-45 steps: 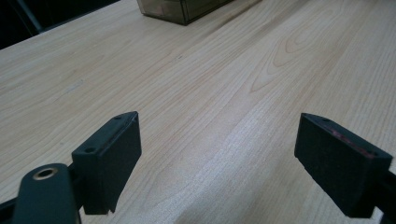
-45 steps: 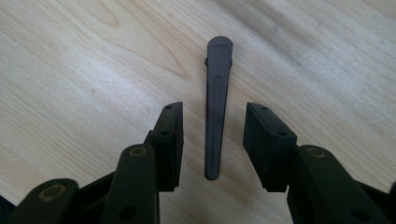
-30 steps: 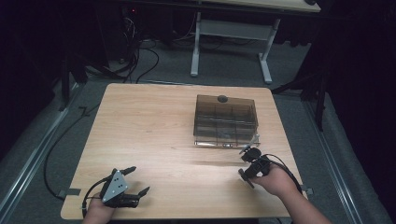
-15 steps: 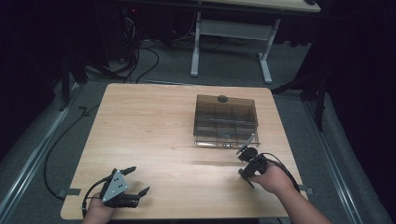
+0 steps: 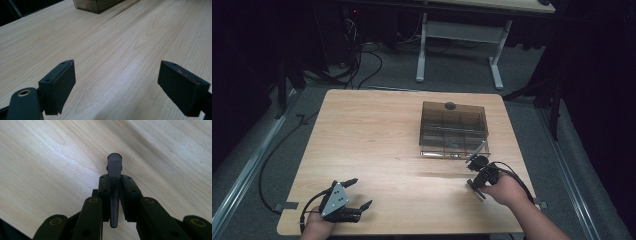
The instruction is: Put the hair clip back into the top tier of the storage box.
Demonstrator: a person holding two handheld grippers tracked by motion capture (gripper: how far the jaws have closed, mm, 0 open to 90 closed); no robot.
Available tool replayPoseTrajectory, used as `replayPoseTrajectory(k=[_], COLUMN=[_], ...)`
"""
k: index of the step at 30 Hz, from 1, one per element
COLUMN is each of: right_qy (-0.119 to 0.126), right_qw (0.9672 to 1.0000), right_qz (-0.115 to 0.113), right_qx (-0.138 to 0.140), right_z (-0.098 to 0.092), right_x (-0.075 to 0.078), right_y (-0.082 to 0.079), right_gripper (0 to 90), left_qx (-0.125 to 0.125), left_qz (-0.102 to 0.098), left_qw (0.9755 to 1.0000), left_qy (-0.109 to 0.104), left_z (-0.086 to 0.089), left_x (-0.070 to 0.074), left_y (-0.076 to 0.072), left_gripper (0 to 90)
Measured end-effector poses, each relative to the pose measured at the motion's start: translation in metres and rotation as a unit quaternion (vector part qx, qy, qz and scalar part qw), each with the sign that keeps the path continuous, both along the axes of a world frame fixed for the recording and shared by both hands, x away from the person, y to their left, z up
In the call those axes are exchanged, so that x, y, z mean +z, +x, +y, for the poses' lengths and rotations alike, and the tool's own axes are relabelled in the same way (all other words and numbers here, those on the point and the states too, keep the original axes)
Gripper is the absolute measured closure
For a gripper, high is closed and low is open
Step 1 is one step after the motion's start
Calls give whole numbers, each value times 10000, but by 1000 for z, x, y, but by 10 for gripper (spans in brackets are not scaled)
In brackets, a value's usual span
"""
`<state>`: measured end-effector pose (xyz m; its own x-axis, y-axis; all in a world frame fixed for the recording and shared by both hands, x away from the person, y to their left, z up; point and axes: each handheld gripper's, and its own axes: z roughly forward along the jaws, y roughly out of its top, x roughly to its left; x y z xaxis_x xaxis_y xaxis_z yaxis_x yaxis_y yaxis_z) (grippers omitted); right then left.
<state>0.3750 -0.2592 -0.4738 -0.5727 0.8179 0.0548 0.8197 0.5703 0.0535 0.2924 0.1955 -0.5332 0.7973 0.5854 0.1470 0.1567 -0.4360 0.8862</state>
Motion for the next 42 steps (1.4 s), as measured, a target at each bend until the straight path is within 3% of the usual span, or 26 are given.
replayPoseTrajectory(k=[1, 7, 8, 9, 12, 13, 18, 27, 42], right_qy=[22, 134, 101, 117, 105, 109, 129, 78, 28], right_qw=[9999, 9999, 9999, 9999, 9999, 9998, 9999, 9997, 9994], right_qz=[43, -17, 16, -27, -38, -94, -98, -142, -225], right_qx=[-129, 13, -118, 13, -16, 115, 25, 163, 263], right_z=[1, 2, 4, 4, 7, 6, 11, 20, 32], right_x=[3, 14, 18, 21, 30, 33, 48, 70, 86], right_y=[-1, 1, 0, 2, 2, 4, 6, 16, 35], right_gripper=[797, 797, 797, 797, 796, 797, 796, 796, 796], left_qx=[2, 1, -2, 0, 0, 1, 0, 1, -6], left_qz=[2, -3, -10, -6, -1, -1, -4, -18, -12], left_qw=[10000, 10000, 10000, 10000, 10000, 10000, 10000, 10000, 10000], left_qy=[-1, -1, 3, 1, -2, -4, -1, -12, -14], left_z=[0, 0, 0, 0, 0, 0, 0, 0, 0], left_x=[0, 0, 0, 0, 0, 0, 0, 0, 0], left_y=[0, 0, 0, 0, 0, 0, 0, 0, 0], left_gripper=[152, 152, 152, 152, 152, 152, 152, 152, 152])
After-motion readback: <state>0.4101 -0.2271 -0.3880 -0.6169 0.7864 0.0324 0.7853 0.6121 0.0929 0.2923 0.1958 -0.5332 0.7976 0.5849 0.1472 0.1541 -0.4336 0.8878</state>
